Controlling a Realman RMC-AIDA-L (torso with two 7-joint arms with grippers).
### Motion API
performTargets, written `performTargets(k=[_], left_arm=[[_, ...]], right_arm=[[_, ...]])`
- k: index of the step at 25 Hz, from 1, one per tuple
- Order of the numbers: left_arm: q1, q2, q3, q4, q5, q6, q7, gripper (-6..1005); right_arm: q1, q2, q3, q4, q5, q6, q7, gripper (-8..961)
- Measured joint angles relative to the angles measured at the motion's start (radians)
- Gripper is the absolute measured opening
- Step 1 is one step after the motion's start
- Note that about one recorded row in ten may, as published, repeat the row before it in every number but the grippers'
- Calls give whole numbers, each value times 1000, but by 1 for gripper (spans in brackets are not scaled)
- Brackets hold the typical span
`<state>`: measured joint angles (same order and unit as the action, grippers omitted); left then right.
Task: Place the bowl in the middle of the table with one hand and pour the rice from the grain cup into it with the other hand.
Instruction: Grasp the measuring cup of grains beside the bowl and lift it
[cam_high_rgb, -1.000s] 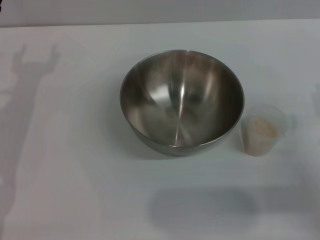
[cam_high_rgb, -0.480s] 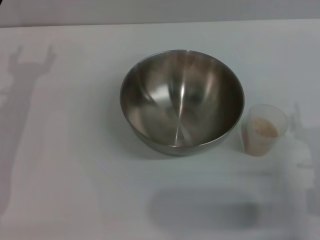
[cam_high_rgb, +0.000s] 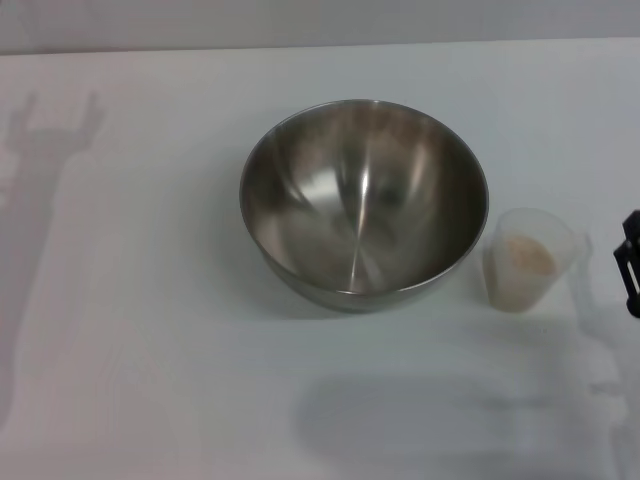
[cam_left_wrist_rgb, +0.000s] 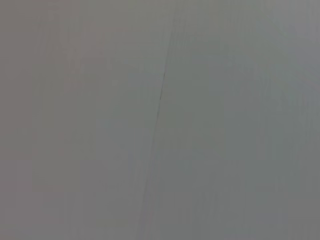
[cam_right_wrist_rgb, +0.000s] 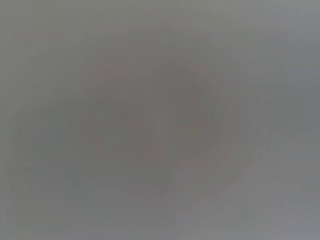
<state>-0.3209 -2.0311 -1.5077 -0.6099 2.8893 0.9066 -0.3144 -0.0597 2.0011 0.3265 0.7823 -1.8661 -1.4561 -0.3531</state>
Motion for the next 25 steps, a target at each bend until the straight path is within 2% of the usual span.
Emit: performTargets(k=[6,18,21,25], left_arm=[[0,2,3,3,0,0,0,859],[4,-3,8,10,1,0,-1,859],[4,-5,7,10,1,0,-1,859],[3,-7,6,10,1,0,-1,859]], right_arm=[[-33,-13,-39,9,-1,-29,-39,700],[-26,-10,-75,-92,5,-52,-18,699],[-19,-4,-75,-130,3,-53,19,699],[1,19,-76,-202,0,-56,73,700]])
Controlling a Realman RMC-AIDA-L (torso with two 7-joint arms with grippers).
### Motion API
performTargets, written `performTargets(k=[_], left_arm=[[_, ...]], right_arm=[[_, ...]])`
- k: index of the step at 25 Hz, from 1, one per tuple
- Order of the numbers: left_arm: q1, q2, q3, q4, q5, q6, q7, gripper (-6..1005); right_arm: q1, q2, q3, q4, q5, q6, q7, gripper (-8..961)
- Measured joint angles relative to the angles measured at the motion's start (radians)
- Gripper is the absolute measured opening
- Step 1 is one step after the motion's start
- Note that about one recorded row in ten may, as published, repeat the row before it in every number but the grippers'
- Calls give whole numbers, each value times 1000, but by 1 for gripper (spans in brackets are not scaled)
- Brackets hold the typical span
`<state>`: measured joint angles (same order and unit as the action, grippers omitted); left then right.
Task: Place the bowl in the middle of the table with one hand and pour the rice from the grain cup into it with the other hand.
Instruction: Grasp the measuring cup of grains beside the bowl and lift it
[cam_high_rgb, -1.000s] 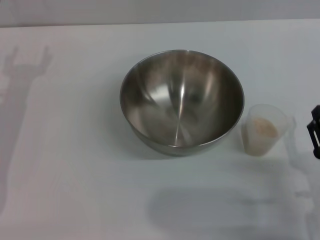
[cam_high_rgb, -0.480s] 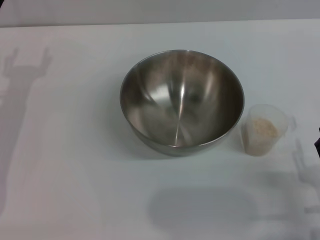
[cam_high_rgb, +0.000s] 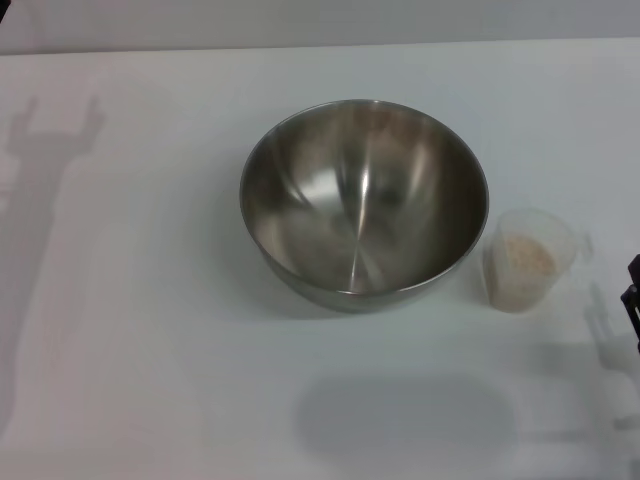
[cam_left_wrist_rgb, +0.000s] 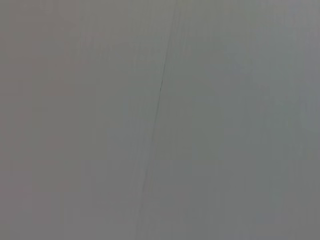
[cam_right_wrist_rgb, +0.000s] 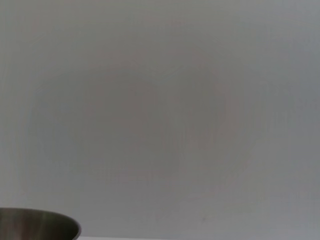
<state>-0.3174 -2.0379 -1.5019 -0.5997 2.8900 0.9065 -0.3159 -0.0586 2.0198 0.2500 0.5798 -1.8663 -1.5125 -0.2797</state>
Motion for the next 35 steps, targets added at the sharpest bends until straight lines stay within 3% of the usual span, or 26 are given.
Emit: performTargets(k=[4,7,35], left_arm=[[-1,-1,-3,-3,0,-4,0,859],[-5,-1,-4,-2,0,-5,0,859],[-23,-1,-17,0,-1,-20,0,859]], right_arm=[[16,27,0,-54,0,6,20,700],[26,34,0,-78,0,14,44,700],[76,43,-3,-135,0,103,119,699]])
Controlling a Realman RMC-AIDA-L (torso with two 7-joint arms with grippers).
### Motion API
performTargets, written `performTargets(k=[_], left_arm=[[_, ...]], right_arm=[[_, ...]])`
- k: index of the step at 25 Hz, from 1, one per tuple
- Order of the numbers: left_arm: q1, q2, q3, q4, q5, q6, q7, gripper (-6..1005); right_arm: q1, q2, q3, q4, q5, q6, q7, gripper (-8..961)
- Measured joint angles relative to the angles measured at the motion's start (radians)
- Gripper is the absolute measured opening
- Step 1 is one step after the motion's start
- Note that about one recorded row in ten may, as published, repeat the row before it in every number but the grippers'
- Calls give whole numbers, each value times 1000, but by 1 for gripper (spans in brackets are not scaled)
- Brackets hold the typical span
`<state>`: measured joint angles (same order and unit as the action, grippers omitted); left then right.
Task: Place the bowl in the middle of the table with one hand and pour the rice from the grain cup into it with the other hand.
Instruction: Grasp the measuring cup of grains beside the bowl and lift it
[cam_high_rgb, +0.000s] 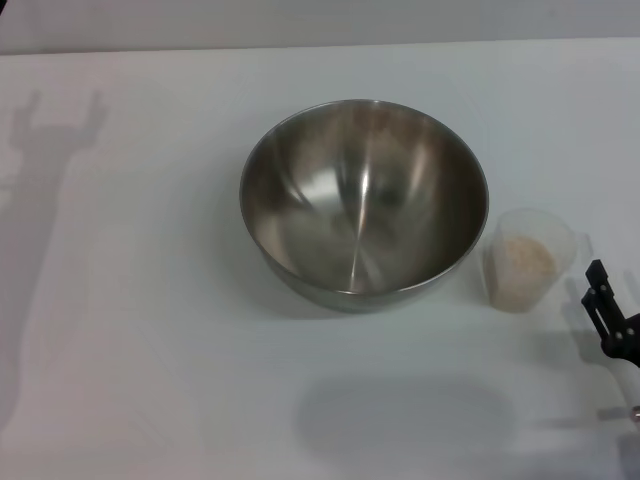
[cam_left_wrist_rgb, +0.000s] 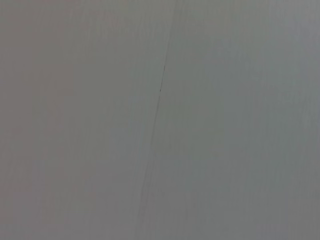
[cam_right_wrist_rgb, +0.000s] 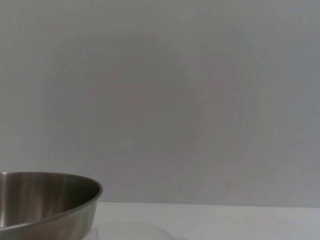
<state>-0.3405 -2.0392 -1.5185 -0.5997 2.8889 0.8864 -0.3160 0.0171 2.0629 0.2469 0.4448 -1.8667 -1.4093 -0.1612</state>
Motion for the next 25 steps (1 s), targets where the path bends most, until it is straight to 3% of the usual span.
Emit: performTargets(k=[25], left_arm=[[2,-6,-3,-6,0,0,0,859]], right_arm=[[23,0,0,-21,1,30,0,698]])
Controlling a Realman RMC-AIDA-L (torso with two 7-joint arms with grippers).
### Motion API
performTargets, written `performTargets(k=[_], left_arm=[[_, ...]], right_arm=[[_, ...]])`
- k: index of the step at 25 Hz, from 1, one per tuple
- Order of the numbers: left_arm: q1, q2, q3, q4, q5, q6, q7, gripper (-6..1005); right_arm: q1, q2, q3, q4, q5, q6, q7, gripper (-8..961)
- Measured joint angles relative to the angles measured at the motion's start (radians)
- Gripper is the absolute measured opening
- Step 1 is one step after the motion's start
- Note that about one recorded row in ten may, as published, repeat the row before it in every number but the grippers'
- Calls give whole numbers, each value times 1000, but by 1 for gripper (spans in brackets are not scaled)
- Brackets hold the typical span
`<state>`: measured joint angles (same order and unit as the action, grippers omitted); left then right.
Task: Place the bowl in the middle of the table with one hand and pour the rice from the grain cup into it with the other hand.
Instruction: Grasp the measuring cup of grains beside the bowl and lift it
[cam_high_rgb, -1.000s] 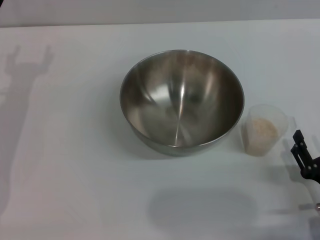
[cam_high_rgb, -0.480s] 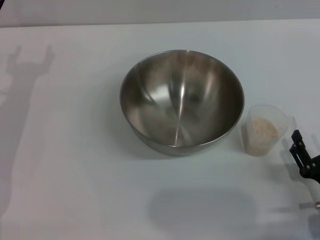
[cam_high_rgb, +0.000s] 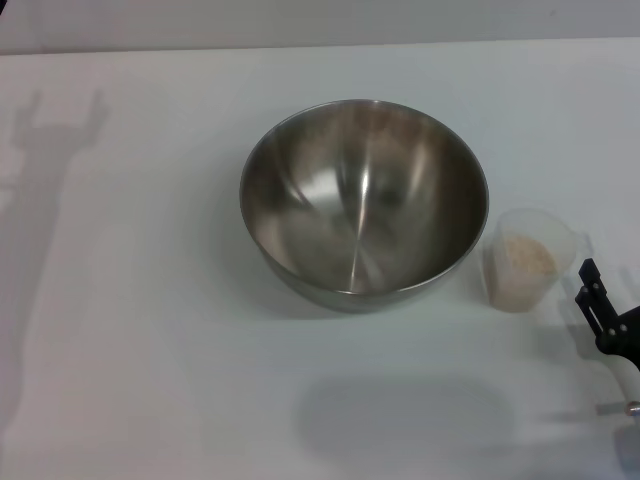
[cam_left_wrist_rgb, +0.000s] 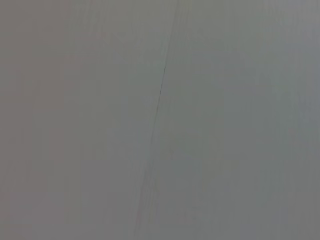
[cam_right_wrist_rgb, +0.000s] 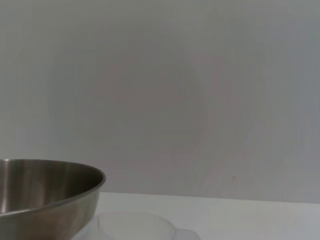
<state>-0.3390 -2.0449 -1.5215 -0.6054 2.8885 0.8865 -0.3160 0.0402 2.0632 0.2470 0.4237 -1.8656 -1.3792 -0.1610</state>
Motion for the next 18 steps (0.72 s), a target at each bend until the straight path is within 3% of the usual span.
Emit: performTargets(k=[18], left_arm=[[3,-1,0,-2,0,2,0,858]], right_arm=[[28,-4,5,-10,6,23,0,694]])
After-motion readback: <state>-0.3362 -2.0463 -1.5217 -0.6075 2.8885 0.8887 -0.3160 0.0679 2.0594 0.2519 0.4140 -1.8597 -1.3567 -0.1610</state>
